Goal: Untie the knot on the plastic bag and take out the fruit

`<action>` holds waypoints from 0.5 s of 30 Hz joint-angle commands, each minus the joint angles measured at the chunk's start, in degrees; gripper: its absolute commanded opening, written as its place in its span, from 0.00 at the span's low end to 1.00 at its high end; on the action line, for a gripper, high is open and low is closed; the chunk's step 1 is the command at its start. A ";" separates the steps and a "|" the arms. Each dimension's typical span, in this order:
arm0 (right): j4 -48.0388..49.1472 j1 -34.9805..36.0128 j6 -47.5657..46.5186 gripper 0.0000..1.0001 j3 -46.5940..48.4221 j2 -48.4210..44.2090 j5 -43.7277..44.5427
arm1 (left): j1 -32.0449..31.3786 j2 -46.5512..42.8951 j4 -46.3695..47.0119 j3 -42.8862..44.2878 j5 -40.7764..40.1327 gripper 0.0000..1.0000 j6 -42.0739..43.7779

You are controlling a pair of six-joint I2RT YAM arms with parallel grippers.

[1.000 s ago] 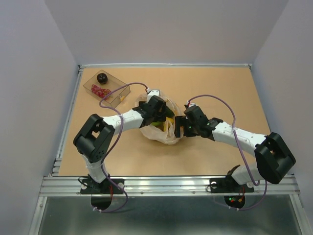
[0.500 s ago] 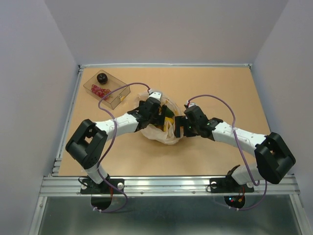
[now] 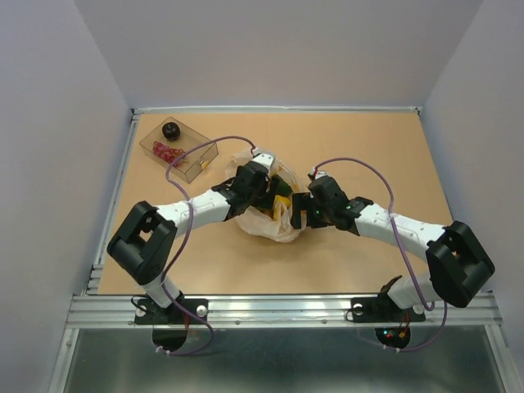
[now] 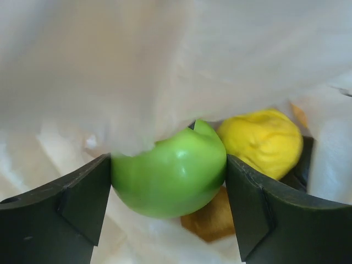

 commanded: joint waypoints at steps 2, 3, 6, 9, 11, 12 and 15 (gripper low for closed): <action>2.21 0.44 0.84 0.94 0.14 -1.13 2.72 | -0.30 -12.21 -2.11 -0.33 3.72 0.35 0.79; 2.21 0.53 1.11 0.93 0.32 -0.69 3.24 | -0.30 -14.58 -2.82 -0.16 4.95 0.35 0.79; 2.21 0.44 1.81 0.93 0.67 -0.07 3.86 | -0.21 -18.29 -5.46 0.81 6.53 0.35 0.62; 2.12 0.44 2.16 0.93 0.76 0.46 4.21 | 0.93 -22.25 -8.10 2.83 9.08 0.35 0.44; 2.12 0.53 2.34 0.93 0.58 0.63 4.48 | 3.21 -24.27 -10.03 5.11 11.54 0.35 -0.26; 2.12 0.44 2.34 0.93 0.58 0.63 4.48 | 4.35 -24.88 -10.30 5.90 14.94 0.35 -0.61; 2.12 0.44 1.81 0.93 0.50 0.55 3.69 | 10.76 -26.82 -9.86 8.54 21.38 0.35 -3.24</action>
